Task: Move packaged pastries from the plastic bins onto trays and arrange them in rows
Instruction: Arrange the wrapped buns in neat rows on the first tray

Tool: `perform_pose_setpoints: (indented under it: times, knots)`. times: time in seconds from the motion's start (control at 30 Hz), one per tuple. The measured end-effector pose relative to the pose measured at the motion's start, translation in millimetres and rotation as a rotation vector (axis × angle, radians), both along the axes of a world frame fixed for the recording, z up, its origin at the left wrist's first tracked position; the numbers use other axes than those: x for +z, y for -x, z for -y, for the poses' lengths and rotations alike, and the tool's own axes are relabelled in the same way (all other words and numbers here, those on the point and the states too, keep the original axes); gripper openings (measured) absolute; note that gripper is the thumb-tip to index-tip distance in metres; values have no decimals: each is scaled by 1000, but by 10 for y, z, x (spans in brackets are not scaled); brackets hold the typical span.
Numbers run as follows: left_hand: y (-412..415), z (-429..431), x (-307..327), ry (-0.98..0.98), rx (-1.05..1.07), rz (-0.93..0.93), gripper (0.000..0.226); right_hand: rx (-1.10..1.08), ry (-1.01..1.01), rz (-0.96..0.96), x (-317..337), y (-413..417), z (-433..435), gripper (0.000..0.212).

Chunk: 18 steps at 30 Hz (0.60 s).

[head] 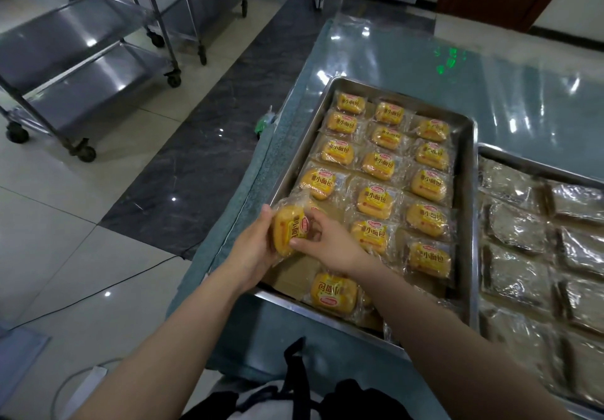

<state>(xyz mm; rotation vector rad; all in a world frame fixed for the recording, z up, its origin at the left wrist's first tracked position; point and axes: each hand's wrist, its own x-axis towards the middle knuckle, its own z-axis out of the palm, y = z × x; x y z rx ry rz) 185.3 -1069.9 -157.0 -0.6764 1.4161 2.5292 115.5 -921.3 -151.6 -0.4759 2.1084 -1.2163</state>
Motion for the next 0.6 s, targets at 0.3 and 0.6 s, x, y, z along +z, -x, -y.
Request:
perform_pose_setpoints:
  times: [0.3, 0.6]
  knots:
    - [-65, 141, -127, 967, 71, -28, 7, 16, -198, -107, -81, 1, -85, 38]
    - [-193, 37, -111, 1484, -197, -115, 43, -28, -311, -274, -184, -38, -250, 39]
